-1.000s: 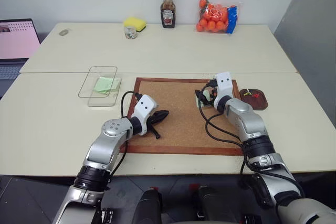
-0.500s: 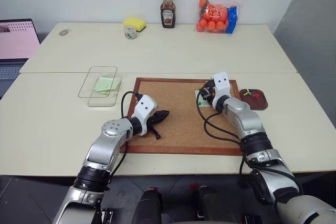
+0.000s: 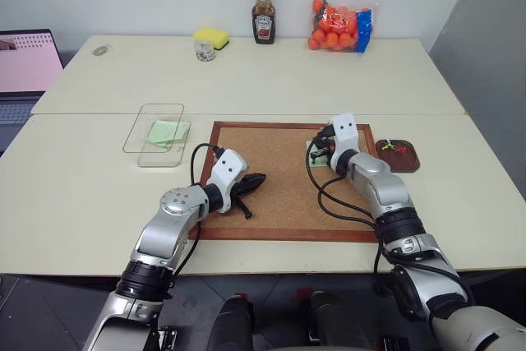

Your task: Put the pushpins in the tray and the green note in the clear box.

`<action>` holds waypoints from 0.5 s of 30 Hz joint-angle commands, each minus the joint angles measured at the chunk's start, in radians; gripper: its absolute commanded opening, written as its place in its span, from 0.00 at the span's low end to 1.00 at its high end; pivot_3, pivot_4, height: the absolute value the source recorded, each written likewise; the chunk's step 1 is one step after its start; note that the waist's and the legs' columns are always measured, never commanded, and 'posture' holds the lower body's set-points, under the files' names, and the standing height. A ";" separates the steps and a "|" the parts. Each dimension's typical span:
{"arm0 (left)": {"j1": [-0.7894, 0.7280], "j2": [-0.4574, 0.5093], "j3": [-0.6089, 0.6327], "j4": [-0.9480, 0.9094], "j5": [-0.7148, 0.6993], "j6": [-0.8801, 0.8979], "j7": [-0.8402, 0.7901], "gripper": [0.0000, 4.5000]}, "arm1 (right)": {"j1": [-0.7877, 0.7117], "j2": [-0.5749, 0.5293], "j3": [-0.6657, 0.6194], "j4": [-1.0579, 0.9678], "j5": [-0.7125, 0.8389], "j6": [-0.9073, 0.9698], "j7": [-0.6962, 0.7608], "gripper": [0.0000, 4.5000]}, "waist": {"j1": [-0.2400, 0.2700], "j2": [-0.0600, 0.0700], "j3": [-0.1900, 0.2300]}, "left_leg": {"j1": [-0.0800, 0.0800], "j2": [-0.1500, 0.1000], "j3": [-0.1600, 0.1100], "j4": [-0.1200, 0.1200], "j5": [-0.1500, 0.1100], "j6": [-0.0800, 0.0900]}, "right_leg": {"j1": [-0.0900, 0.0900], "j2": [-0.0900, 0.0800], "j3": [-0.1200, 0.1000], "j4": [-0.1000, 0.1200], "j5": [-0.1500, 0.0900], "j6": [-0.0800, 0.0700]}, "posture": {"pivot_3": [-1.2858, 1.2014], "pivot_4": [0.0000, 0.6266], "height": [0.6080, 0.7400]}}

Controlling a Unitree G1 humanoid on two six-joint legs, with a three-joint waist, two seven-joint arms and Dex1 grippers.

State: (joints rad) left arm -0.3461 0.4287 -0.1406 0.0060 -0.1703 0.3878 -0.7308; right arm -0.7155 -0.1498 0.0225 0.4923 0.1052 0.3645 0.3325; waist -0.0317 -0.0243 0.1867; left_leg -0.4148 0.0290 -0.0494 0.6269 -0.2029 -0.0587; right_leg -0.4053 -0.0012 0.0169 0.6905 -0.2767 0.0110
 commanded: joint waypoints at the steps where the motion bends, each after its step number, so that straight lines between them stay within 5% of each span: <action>1: 0.015 0.007 -0.010 -0.025 0.009 0.001 -0.002 0.00 | -0.009 0.000 -0.038 -0.093 0.028 -0.049 0.000 0.01 | 0.000 0.000 0.000 | 0.000 0.000 0.000 0.000 0.000 0.000 | 0.000 0.000 0.000 0.000 0.000 0.000 | 0.52 0.24 1.00; 15: 0.021 0.008 -0.014 -0.027 0.018 0.004 -0.003 0.00 | 0.036 0.006 -0.045 -0.185 0.065 -0.035 0.016 0.01 | 0.000 0.000 0.000 | 0.000 0.000 0.000 -0.001 0.000 0.000 | 0.000 0.000 0.000 -0.001 0.000 0.000 | 0.52 0.24 1.00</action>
State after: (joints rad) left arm -0.3345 0.4303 -0.1420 -0.0079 -0.1570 0.3859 -0.7301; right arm -0.6776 -0.1448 -0.0035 0.3657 0.1424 0.3531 0.3368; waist -0.0320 -0.0241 0.1868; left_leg -0.4148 0.0291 -0.0493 0.6261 -0.2029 -0.0587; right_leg -0.4056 -0.0012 0.0169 0.6899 -0.2768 0.0113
